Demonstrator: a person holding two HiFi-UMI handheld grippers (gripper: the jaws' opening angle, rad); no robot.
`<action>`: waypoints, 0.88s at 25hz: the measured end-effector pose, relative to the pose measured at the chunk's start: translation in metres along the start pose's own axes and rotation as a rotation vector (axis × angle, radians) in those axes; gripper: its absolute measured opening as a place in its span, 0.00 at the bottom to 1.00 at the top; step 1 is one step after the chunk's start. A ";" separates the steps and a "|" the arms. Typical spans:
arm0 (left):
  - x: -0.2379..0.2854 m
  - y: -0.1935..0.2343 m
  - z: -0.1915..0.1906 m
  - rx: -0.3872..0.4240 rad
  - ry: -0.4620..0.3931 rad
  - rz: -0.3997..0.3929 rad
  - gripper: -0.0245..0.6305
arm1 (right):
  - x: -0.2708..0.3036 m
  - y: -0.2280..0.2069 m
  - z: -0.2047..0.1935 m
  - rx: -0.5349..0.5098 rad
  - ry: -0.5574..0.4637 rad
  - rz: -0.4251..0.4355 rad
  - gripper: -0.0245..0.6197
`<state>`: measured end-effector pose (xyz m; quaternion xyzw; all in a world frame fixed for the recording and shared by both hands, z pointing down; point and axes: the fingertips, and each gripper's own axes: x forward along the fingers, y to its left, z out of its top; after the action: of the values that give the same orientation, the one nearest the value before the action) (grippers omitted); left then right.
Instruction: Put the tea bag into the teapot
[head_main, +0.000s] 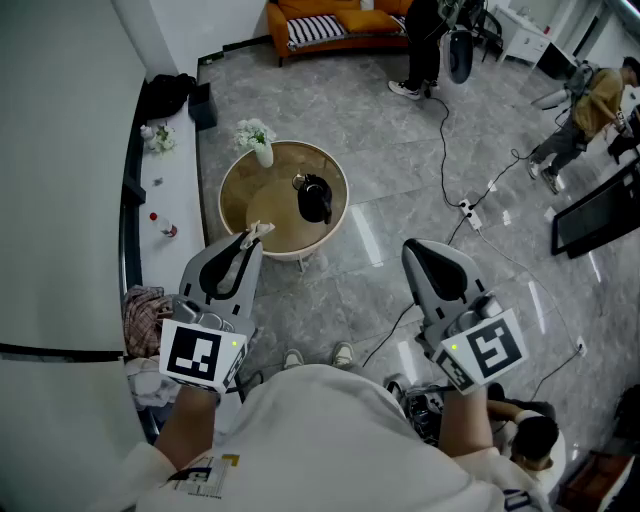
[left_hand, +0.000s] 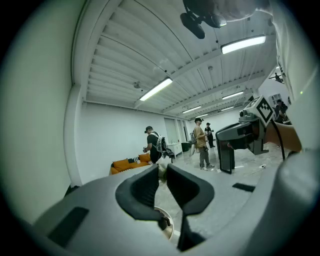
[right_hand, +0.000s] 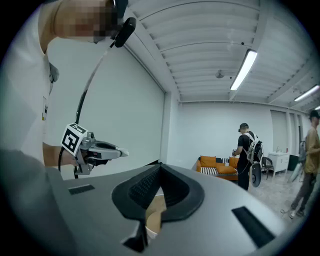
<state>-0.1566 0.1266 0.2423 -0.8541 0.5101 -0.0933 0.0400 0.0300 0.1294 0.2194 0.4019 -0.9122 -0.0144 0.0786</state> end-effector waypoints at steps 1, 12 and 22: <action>0.000 -0.001 0.001 0.000 0.001 0.001 0.12 | -0.001 -0.002 0.001 0.002 -0.005 -0.010 0.05; 0.015 -0.031 0.014 0.029 -0.019 0.018 0.12 | -0.004 0.003 0.011 0.026 -0.091 -0.105 0.05; 0.032 -0.053 0.004 0.032 0.011 0.039 0.12 | -0.011 -0.003 0.001 0.019 -0.099 -0.093 0.05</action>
<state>-0.0948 0.1235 0.2510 -0.8427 0.5253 -0.1055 0.0527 0.0390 0.1355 0.2166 0.4432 -0.8955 -0.0291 0.0289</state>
